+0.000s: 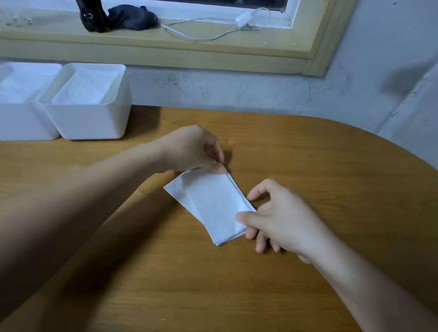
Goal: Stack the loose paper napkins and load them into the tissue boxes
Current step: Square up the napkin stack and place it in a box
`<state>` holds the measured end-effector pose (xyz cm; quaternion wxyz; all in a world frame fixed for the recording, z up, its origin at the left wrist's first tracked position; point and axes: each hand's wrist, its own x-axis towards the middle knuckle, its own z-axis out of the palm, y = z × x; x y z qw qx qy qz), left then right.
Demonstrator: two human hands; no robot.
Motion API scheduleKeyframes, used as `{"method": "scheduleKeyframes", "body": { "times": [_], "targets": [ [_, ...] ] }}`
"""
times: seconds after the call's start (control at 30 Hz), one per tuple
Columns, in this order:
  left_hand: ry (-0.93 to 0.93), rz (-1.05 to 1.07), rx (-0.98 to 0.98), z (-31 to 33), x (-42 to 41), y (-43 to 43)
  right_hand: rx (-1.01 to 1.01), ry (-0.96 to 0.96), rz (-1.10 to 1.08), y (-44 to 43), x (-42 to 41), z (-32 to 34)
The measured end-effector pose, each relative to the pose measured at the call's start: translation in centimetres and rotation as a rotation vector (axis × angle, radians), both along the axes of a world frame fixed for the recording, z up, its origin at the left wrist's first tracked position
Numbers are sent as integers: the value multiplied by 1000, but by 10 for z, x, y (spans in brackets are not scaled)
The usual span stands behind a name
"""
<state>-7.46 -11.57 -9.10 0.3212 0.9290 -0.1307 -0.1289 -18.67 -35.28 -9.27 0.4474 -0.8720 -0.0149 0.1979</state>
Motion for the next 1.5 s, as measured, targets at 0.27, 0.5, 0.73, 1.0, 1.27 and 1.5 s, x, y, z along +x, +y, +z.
{"method": "scheduleKeyframes", "body": {
  "times": [0.27,0.5,0.73,1.0,1.27,1.5],
  "targets": [
    [-19,-138,170,8,8,-3,-192,-62,6,1,1,0],
    [-59,-190,202,22,6,-7,-265,-229,42,-3,4,-4],
    [-19,-152,-114,51,-12,19,-4,-269,-28,-5,-1,6],
    [57,-30,-231,51,-9,45,302,-65,-98,5,11,18],
    [134,56,-76,17,-7,43,134,-21,-74,6,26,-3],
    [19,74,53,1,-5,34,-256,-234,-1,5,30,-8]
  ]
}}
